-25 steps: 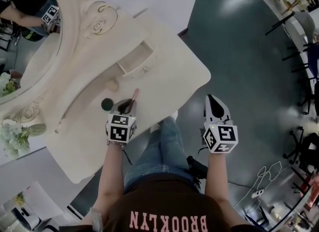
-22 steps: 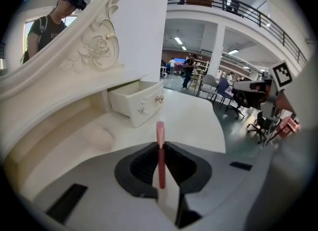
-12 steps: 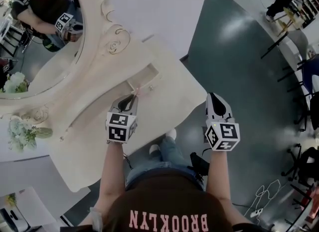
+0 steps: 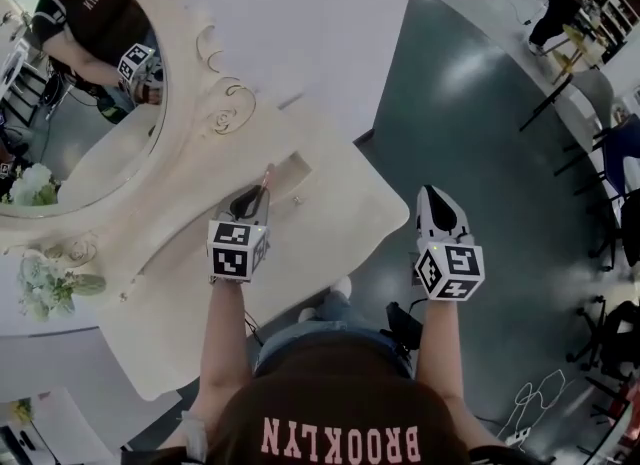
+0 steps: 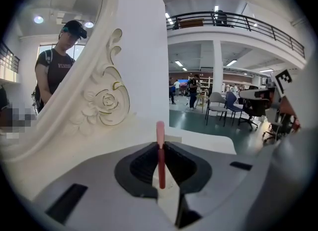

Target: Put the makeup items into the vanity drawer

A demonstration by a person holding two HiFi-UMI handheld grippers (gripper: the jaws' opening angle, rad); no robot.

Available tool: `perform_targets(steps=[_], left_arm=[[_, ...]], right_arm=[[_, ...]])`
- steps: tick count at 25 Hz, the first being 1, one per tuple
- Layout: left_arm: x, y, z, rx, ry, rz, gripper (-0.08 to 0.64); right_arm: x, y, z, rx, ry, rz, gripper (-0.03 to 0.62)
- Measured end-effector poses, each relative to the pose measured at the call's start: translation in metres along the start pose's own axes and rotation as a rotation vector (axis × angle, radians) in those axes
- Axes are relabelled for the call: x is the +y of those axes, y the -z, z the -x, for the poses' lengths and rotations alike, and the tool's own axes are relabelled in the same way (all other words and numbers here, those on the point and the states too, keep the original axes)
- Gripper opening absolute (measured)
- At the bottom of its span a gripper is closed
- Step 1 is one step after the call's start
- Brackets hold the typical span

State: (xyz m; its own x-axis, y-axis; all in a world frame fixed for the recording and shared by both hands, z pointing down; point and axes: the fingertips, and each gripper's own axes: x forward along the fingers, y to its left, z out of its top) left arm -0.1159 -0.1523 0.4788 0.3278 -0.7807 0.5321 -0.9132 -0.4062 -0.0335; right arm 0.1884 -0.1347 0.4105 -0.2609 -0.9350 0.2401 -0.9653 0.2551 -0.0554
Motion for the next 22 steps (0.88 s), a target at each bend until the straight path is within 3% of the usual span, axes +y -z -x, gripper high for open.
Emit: perform_targets(steps=[11, 15, 22], left_arm=[[-0.014, 0.007, -0.060, 0.103, 0.029, -0.052, 0.040], [-0.010, 0.013, -0.077, 0.136, 0.005, -0.094, 0.040], [-0.011, 0.017, -0.089, 0.157, 0.010, -0.066, 0.058]], right_arm=[[-0.036, 0.018, -0.034, 0.069, 0.009, -0.023, -0.003], [-0.046, 0.024, -0.045, 0.091, 0.007, -0.033, -0.002], [-0.050, 0.029, -0.054, 0.111, -0.003, -0.033, -0.003]])
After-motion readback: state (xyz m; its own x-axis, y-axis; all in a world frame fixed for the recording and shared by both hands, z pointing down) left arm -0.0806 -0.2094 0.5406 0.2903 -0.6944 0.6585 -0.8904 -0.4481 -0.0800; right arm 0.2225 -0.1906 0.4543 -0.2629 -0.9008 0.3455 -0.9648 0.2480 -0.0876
